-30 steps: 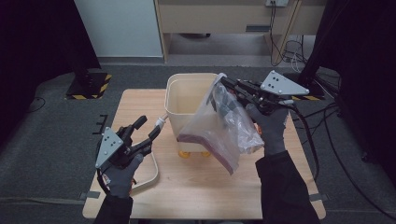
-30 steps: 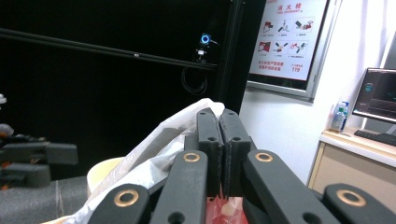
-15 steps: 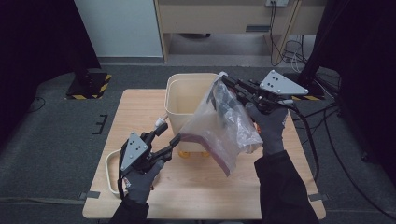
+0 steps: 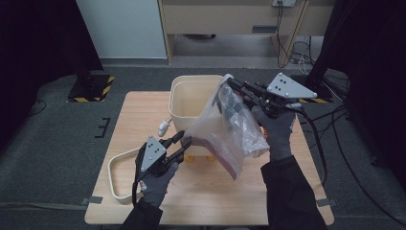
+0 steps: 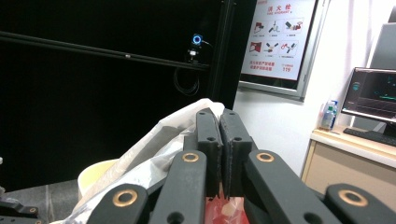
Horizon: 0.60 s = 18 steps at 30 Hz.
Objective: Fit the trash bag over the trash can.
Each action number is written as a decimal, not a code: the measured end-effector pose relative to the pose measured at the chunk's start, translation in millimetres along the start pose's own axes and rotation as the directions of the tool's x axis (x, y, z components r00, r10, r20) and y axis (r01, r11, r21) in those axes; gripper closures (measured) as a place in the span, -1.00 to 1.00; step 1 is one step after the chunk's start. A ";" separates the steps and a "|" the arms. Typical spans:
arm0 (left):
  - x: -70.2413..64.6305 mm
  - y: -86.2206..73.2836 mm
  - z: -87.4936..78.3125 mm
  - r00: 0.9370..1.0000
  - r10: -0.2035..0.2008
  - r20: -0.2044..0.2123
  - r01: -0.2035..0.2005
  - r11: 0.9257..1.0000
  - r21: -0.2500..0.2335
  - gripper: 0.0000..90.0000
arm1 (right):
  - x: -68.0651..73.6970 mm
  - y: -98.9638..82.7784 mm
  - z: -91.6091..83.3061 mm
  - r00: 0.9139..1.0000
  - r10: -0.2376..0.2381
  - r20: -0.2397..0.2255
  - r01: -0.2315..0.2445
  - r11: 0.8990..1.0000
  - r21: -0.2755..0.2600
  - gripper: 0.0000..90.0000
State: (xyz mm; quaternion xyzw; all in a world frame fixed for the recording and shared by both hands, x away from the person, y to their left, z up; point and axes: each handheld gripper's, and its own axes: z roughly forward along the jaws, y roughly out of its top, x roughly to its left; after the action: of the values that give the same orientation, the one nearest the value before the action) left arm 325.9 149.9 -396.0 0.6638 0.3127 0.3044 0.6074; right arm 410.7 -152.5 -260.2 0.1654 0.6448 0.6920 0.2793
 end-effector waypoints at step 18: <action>37.3 46.6 -36.8 0.999 -0.006 -0.044 0.001 0.993 -0.120 1.00 | -2.7 3.9 -3.4 1.000 -0.004 0.009 0.004 1.000 -0.006 0.95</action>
State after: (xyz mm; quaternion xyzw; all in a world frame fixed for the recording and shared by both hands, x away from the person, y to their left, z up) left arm 322.2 198.7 -345.9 0.6189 0.3084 0.3359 0.6395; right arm 410.2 -157.0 -256.3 0.1662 0.6416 0.6928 0.2841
